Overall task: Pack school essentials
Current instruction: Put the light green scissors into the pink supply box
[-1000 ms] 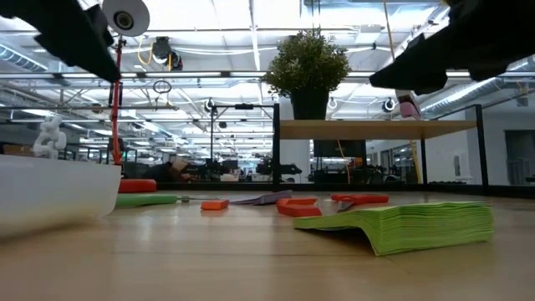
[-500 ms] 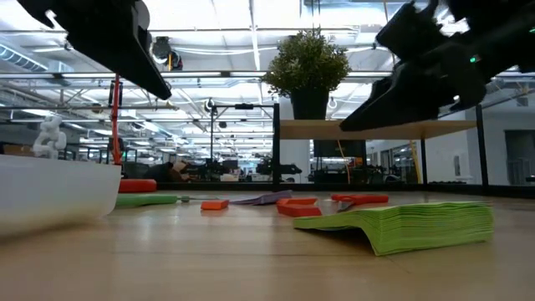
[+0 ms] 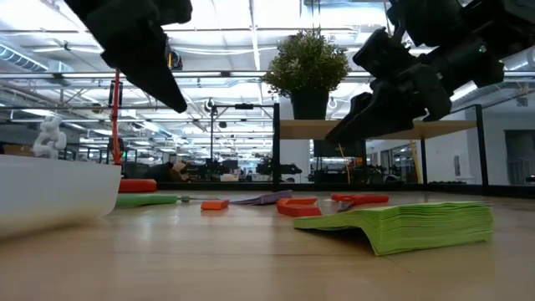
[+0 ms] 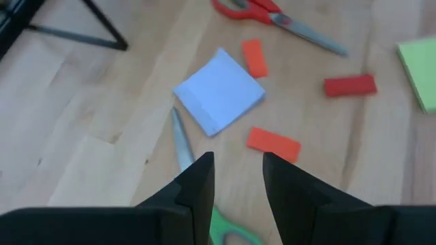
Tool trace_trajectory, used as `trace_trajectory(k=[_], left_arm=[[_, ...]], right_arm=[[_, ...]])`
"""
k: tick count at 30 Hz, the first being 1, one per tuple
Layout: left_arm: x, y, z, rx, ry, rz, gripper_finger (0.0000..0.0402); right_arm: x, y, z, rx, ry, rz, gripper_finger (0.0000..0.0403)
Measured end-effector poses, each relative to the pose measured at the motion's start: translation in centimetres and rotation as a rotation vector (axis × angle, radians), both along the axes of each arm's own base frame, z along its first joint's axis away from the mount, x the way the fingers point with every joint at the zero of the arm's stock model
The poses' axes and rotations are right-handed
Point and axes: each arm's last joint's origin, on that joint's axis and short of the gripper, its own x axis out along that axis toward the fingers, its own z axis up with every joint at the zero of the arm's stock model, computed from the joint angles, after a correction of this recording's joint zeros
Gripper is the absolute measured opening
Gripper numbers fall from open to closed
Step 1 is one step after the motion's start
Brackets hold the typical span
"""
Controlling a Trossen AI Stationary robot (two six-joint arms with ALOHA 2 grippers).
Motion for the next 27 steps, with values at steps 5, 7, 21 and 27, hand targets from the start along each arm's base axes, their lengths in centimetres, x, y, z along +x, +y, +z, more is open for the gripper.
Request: trace_trajectory(k=[5,7,21,27], left_arm=[[0.5,0.8,0.1,-0.054,-0.037,0.08,0.0127],[0.6,0.8,-0.2,-0.057,-0.032,0.089,0.0127],[0.7,0.8,-1.6,-0.124,0.015,0.193,0.0127],[0.0,0.7,-1.6,-0.238,0.07,0.231,0.0127]], right_arm=[[0.0,0.0,0.1,-0.016,-0.008,0.01,0.0233],[0.0,0.0,0.0,-0.009,-0.003,0.006,0.0233],[-0.8,-0.1,-1.0,0.028,0.046,-0.023,0.0233],[-1.2,-0.2,-1.4,0.063,0.059,-0.047,0.0233]])
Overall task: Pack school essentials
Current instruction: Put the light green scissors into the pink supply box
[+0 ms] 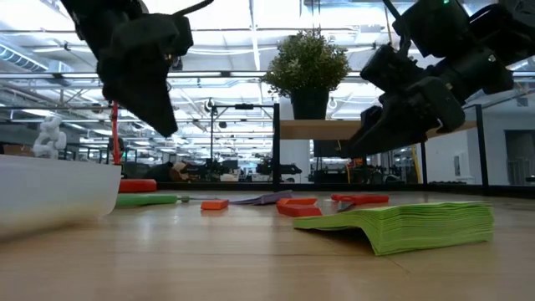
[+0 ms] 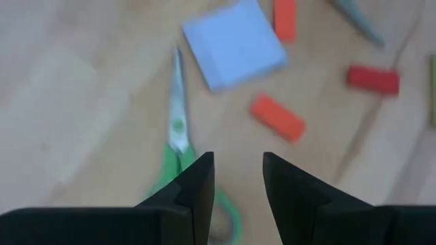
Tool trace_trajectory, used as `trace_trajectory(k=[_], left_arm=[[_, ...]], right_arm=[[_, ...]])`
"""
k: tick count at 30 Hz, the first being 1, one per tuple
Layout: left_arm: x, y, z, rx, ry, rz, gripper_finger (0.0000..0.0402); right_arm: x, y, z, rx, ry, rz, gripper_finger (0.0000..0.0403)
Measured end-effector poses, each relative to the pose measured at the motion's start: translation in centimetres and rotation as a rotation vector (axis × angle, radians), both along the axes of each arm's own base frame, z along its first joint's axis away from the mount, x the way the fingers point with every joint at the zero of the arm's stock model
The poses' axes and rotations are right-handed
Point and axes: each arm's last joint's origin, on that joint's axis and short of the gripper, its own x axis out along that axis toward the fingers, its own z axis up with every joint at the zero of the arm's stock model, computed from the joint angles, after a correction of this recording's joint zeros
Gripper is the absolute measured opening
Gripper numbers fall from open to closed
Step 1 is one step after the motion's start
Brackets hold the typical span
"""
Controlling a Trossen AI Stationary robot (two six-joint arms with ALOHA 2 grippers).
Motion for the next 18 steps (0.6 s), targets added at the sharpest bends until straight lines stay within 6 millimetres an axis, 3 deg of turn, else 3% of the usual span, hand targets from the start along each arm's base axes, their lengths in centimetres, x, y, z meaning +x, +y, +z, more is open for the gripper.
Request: trace_trajectory(k=[9,18], left_arm=[[-0.9,0.4,-1.7,-0.114,0.06,0.095,0.0133],[-1.9,1.3,-3.3,-0.194,0.105,0.238,0.02]], right_arm=[[-0.6,0.5,-0.6,0.053,0.017,-0.013,0.0233],[-0.6,1.3,-0.4,0.045,-0.005,0.027,0.0233]])
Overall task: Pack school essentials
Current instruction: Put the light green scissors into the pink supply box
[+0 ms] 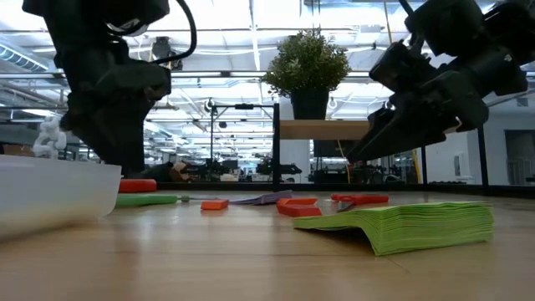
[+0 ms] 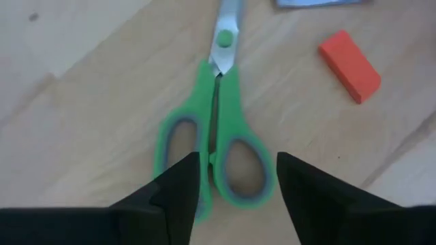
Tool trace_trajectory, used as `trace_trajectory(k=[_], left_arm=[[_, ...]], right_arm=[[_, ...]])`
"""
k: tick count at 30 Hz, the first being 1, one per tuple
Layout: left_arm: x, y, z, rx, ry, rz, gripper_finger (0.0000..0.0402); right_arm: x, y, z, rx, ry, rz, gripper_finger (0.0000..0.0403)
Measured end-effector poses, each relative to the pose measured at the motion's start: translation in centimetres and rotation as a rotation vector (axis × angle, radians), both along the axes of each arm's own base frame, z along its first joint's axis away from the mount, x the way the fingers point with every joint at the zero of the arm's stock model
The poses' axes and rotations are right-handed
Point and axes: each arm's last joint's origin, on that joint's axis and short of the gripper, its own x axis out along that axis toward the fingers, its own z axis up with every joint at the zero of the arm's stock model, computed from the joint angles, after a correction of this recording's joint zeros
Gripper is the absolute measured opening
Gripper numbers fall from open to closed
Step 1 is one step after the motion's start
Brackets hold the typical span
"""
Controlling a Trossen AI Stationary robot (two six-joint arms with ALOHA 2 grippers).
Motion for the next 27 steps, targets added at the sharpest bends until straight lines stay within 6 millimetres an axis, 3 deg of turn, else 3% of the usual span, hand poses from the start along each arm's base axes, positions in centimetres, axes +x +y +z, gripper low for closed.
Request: trace_trajectory(k=[8,27], left_arm=[[-0.2,0.0,-0.1,-0.005,0.027,0.009,0.0188],[0.5,0.0,-3.6,0.071,0.182,-0.071,0.0184]], right_arm=[[0.0,0.1,0.0,0.001,0.0,0.002,0.0233],[-0.2,0.5,-0.1,0.008,0.013,0.016,0.0233]])
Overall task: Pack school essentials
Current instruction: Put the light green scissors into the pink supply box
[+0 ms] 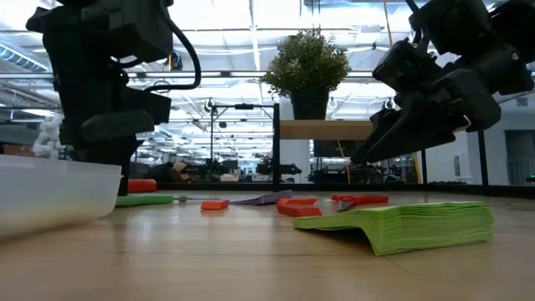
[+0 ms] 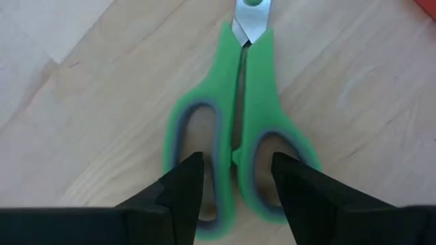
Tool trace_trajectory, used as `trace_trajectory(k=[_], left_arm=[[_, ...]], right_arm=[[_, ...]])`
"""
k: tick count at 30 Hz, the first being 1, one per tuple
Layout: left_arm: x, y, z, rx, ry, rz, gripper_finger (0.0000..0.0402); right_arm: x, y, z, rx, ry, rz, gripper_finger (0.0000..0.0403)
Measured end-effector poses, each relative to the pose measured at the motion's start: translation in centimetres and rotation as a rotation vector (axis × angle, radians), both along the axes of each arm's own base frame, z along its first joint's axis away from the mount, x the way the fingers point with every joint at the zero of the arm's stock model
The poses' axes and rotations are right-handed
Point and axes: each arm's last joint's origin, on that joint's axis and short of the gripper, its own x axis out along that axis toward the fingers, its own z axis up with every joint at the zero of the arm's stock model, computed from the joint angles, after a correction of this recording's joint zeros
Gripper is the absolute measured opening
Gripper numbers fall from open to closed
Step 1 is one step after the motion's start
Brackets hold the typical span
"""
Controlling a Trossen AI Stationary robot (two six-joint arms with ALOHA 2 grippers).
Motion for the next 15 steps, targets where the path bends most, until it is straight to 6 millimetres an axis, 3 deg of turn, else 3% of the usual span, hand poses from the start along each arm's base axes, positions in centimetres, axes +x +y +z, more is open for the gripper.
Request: trace_trajectory(k=[4,11,15], left_arm=[[-0.03,-0.12,-0.05,0.014,0.001,-0.022,0.0173],[-0.04,-0.25,-0.08,0.021,0.004,-0.051,0.01],[-0.06,-0.23,-0.09,0.028,0.005,-0.055,0.008]], right_arm=[[-0.01,0.0,-0.01,0.003,0.002,-0.003,0.0233],[-0.13,0.5,-0.02,0.033,0.003,-0.001,0.0233],[-0.2,0.92,0.03,0.035,-0.002,0.017,0.0233]])
